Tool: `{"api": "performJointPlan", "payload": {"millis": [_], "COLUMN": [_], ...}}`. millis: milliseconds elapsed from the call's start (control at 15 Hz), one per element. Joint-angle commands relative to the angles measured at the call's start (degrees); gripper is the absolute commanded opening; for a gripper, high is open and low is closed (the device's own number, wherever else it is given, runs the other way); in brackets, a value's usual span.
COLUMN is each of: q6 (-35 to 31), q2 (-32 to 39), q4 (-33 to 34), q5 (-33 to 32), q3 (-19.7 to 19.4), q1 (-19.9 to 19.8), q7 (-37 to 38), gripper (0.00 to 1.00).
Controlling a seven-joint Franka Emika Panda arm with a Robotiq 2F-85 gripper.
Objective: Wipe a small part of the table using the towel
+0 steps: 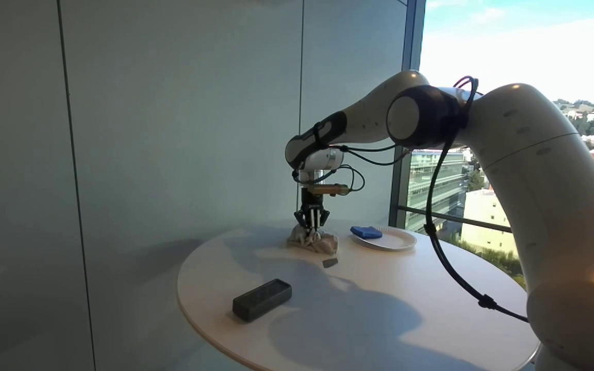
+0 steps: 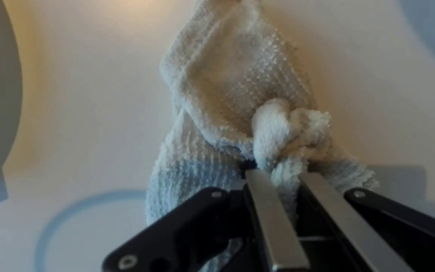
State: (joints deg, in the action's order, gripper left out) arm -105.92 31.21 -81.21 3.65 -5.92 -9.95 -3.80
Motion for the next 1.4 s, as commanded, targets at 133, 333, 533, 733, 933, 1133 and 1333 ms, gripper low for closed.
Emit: {"api": "performJointPlan", "payload": {"millis": [133, 333, 533, 733, 933, 1133, 1333], "q6": [-7.8, -7.2, -5.5, -5.1, -3.5, -4.3, -6.2], "q2": [-5.3, -9.8, -14.4, -19.3, -23.6, -26.1, -24.4], "q4": [-13.6, -20.1, -26.9, -34.0, -40.3, -46.2, -46.3], "q5": [-1.3, 0.7, 2.8, 3.9, 5.8, 9.6, 11.5], "q3": [0.6, 0.8, 0.8, 0.8, 1.4, 2.0, 0.4], "q1": [3.9, 5.2, 6.6, 8.2, 9.2, 9.1, 6.8], "q7": [8.2, 14.2, 21.5, 29.0, 35.1, 39.7, 41.1], "gripper": [0.07, 0.07, 0.07, 0.07, 0.07, 0.07, 0.07]}}
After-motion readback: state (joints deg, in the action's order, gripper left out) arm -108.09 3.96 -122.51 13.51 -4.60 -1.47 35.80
